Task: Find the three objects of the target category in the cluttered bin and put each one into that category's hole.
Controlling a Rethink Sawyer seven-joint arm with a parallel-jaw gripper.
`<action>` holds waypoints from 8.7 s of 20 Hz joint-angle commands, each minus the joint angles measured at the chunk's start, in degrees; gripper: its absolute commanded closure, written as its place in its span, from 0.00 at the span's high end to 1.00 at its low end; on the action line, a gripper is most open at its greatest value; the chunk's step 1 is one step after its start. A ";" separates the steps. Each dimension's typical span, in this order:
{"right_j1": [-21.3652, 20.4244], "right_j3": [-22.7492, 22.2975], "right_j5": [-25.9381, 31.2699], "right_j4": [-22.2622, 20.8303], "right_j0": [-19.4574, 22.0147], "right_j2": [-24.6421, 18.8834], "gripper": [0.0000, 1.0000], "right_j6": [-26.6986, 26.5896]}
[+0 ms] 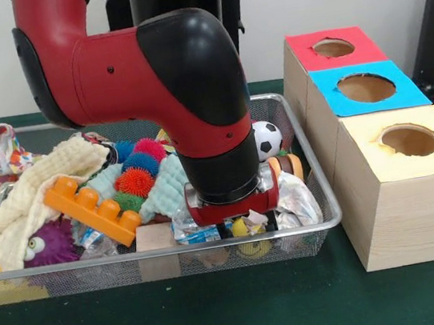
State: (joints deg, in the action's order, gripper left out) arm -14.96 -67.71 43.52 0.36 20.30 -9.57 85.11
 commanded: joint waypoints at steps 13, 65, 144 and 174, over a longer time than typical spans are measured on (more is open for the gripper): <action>-4.13 3.89 9.55 5.47 -6.23 2.01 1.00 16.19; -9.39 -7.41 6.59 6.25 -4.87 1.73 0.00 6.89; -8.96 -8.55 2.59 3.15 -3.52 0.78 1.00 3.80; -7.87 -11.67 -1.58 3.68 -4.13 0.68 0.00 5.16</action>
State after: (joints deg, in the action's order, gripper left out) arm -24.51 -75.45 39.88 5.51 16.57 -6.01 85.56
